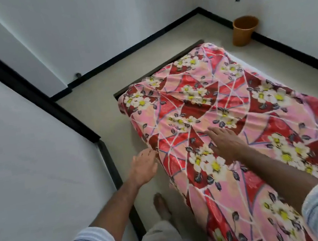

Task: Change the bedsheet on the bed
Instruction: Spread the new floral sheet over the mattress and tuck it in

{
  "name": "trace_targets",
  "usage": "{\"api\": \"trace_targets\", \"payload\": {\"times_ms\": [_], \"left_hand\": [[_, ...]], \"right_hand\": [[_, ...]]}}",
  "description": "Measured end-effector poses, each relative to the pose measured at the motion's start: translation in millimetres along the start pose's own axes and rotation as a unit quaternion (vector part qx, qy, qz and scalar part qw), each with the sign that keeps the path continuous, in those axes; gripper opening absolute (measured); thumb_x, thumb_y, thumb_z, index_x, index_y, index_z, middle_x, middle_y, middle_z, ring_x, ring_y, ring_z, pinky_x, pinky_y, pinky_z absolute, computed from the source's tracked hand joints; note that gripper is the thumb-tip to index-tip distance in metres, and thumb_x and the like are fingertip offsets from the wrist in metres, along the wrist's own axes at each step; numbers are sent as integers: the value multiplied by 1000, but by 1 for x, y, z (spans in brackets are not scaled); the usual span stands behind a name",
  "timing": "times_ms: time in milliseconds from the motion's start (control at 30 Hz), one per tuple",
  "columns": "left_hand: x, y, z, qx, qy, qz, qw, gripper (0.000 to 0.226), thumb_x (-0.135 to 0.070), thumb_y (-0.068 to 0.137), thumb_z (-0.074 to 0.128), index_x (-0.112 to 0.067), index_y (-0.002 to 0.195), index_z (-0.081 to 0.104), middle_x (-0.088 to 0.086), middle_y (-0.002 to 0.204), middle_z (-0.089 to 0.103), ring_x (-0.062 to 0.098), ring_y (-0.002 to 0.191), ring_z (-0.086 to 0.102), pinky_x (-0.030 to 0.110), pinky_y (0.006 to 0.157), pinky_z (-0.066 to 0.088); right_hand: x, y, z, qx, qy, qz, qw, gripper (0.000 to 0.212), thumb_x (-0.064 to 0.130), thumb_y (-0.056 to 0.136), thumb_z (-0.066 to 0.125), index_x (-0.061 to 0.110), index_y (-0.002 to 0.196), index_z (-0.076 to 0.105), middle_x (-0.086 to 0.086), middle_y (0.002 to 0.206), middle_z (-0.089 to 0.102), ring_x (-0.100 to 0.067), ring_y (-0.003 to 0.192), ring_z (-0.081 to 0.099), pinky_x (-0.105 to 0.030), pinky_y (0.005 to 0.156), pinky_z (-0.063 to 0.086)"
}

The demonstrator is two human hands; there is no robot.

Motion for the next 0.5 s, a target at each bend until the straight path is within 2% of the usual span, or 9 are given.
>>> {"api": "trace_targets", "payload": {"times_ms": [67,300,367,500], "left_hand": [[33,19,-5,9,-6,-12,1000,44,-27,98,51,-19,142,48,2,148,45,22,137,44,51,109,39],[186,92,-67,14,11,-26,999,37,-33,102,48,-28,138,50,-6,145,46,15,135,43,44,108,35],[229,111,-89,8,15,-31,999,36,-33,102,48,-27,138,50,-5,145,47,16,134,45,44,109,35],[296,153,-122,14,12,-47,999,38,-34,102,49,-26,139,50,-4,144,47,18,131,48,45,107,37]], "right_hand": [[18,38,-2,4,3,-12,1000,62,37,101,45,24,156,20,-3,162,25,-27,147,28,-49,121,23],[100,212,-30,45,-20,-28,998,57,32,99,50,21,151,30,-4,155,36,-27,139,39,-50,115,30],[129,254,-47,21,-17,-29,999,53,30,99,49,21,149,33,-4,152,40,-26,135,42,-50,113,32],[185,319,-85,-9,3,-42,999,54,28,99,51,19,150,35,-4,154,38,-26,139,39,-49,114,29]]}}
Point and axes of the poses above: each hand's wrist, its own y-axis towards the middle knuckle, its own z-axis out of the palm, x = y × z, the point moved 5 cm from there along y, towards the middle knuckle
